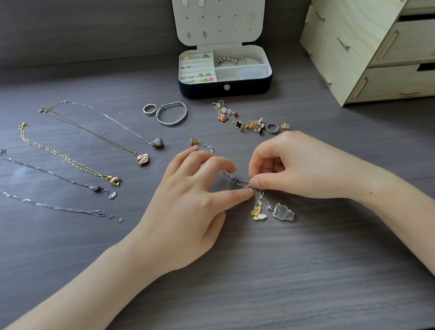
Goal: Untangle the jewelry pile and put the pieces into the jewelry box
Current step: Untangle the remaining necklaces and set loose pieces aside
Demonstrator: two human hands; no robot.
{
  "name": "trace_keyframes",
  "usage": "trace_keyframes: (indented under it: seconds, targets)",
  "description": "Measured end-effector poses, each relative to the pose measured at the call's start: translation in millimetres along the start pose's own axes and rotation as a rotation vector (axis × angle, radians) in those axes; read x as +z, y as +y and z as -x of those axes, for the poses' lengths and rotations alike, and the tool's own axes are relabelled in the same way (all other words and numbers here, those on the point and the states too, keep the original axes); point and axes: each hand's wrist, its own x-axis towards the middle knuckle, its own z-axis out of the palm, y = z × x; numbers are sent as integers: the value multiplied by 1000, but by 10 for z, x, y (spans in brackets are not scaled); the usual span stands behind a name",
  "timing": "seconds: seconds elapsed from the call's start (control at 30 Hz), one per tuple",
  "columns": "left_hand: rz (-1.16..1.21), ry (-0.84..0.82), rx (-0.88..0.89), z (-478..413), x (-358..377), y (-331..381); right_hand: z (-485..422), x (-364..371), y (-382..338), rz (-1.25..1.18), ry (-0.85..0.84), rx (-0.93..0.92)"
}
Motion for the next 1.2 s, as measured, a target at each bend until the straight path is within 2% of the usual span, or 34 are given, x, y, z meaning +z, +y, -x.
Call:
trace_keyframes:
  seconds: [0.37, 0.63, 0.8, 0.9, 1.07, 1.2]
  targets:
    - [115, 50, 17, 37, -12, -44, 25, -59, 71, 61, 12, 71]
    - [191, 79, 36, 48, -32, -22, 23, -78, 55, -120, 15, 31]
    - [363, 79, -114, -50, -80, -26, 30, -67, 59, -86, 12, 9]
    - [251, 33, -147, -189, -55, -130, 33, -65, 67, -65, 12, 4]
    - [58, -111, 16, -408, -16, -254, 26, -59, 69, -73, 14, -1]
    - [-28, -95, 108, -421, -4, -295, 28, -49, 85, -89, 23, -12]
